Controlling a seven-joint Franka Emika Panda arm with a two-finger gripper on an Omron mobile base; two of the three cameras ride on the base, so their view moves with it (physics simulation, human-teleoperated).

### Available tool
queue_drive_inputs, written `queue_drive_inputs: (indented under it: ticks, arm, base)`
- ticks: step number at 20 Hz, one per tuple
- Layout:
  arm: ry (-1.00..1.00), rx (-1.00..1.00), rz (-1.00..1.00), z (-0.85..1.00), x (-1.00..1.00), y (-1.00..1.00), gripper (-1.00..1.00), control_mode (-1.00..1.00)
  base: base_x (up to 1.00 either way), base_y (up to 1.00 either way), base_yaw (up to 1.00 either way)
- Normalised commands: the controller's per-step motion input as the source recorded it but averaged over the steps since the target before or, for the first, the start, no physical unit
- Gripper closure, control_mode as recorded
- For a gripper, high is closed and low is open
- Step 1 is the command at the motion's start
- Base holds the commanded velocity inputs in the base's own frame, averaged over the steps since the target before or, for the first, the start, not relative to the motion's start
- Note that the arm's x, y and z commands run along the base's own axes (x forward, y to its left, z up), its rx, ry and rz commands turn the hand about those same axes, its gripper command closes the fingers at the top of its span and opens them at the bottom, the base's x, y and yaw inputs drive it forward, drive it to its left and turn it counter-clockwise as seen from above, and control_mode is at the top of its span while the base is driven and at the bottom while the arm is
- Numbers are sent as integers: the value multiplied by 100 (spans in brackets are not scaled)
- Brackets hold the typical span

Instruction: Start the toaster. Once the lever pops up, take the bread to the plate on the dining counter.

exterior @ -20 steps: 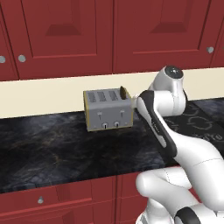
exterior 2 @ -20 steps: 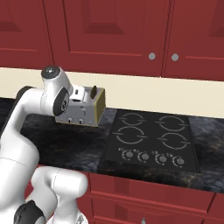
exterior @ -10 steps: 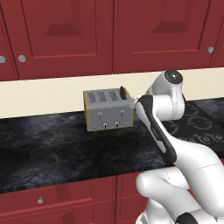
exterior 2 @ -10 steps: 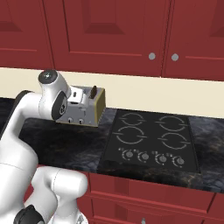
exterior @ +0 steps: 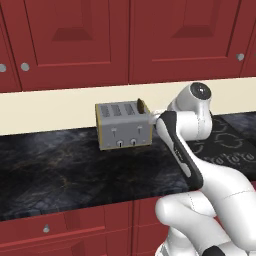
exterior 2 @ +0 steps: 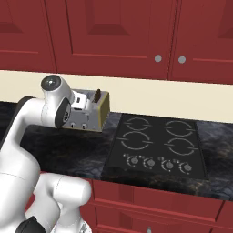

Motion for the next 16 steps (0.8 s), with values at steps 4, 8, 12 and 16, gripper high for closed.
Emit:
queue_drive_inputs:
  ticks: [4, 8, 12, 16]
  arm:
    - [-1, 0, 0, -2, 1, 0, -100, -100]
    - [-1, 0, 0, -6, 7, 0, -100, -100]
    - [0, 0, 0, -6, 14, 0, -100, -100]
    - [0, 0, 0, -5, 18, 0, -100, -100]
  base:
    - [0, 0, 0]
    - [0, 0, 0]
    - [0, 0, 0]
    - [0, 0, 0]
